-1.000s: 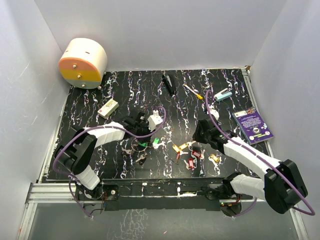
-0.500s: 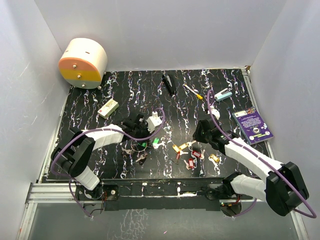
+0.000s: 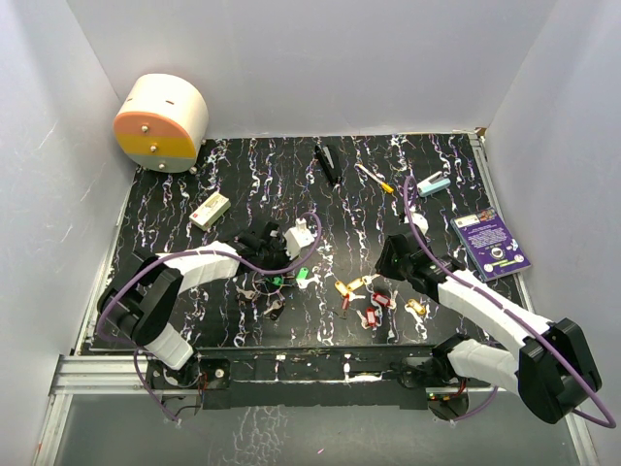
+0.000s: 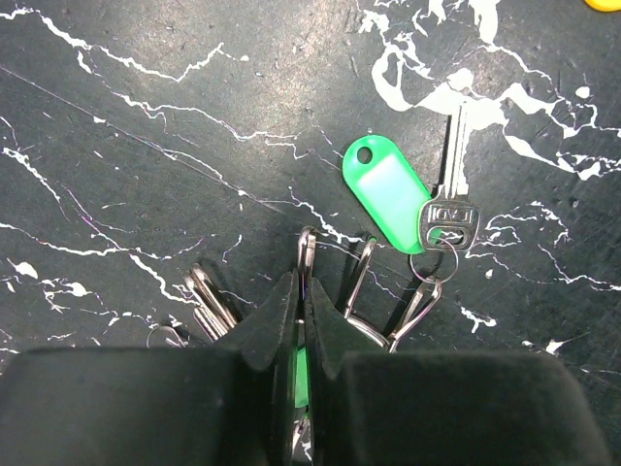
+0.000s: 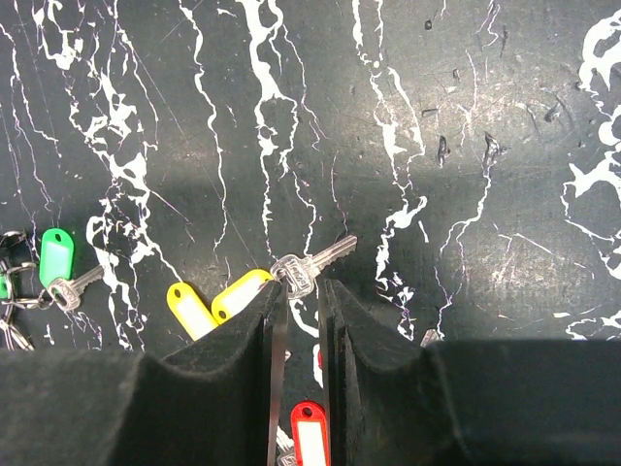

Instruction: Put the keys on the keyring

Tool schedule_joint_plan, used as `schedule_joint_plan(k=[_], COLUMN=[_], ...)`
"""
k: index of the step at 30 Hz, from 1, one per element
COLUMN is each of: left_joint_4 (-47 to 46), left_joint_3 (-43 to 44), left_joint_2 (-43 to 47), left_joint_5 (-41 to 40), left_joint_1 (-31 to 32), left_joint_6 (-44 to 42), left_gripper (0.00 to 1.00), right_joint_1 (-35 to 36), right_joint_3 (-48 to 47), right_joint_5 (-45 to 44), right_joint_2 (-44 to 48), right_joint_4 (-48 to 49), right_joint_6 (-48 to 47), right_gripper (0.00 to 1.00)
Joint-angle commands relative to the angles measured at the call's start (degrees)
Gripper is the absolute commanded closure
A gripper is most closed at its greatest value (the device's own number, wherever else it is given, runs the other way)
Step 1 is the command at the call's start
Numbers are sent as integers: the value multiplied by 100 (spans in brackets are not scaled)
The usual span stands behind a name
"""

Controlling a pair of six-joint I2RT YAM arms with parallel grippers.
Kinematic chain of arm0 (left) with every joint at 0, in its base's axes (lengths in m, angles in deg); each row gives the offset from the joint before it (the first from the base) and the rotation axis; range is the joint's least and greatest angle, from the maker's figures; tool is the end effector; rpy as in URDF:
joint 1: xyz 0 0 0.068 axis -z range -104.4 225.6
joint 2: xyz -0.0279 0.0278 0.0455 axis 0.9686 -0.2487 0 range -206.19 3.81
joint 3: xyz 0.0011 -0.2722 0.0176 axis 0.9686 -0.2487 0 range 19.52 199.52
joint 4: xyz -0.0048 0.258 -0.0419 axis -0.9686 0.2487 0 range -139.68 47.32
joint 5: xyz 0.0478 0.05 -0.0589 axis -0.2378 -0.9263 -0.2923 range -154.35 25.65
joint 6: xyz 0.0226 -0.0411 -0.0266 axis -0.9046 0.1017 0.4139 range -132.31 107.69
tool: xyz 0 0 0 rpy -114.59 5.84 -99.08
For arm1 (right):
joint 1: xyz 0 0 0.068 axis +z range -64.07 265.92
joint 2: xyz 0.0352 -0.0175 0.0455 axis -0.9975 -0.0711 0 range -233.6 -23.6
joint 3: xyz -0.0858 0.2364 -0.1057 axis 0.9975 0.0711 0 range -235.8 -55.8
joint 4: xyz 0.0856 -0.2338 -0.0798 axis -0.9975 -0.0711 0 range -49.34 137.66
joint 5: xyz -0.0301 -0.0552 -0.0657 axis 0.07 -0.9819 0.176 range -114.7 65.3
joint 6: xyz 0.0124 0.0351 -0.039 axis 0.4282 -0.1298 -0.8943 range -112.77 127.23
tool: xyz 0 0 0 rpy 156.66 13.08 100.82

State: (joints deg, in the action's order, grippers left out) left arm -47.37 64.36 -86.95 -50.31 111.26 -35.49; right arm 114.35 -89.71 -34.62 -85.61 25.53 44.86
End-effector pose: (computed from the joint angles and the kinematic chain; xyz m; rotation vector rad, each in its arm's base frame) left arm 0.2464 -0.1873 0.1623 1.2848 2.0473 -0.3957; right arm 0.1879 0.0946 0.2003 0.2734 2.4383 0.3050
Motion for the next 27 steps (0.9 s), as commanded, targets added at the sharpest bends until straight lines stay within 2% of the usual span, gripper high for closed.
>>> schedule_joint_plan(k=[1,7,13,19,22,27], left_joint_4=[651,821,1118,1714,1951,1658], left_joint_3=[-147,61,1103,2384,2822,3134], left_joint_2=[13,41,309,270,247,296], left_joint_5=[-186,-36,-342,34,573,1214], left_joint_1=[2,2,-6,-15,-15,-15], left_joint_6=[-168,-152,129,555,773,1293], left_gripper=[100,100,100,100,100,100], right_joint_1=[-12,-15,-12,-12,-12,-12], right_joint_3=[-10,33,137,138,173,80], right_joint_5=[31,601,1672,1204,1205,1047], right_joint_2=[133,145,69,191,219,-112], right_joint_4=[196,275,412,322,560,676], right_joint_6=[11,-220,-394,-289,-476,-478], right_gripper=[74,76,71,69,69,73])
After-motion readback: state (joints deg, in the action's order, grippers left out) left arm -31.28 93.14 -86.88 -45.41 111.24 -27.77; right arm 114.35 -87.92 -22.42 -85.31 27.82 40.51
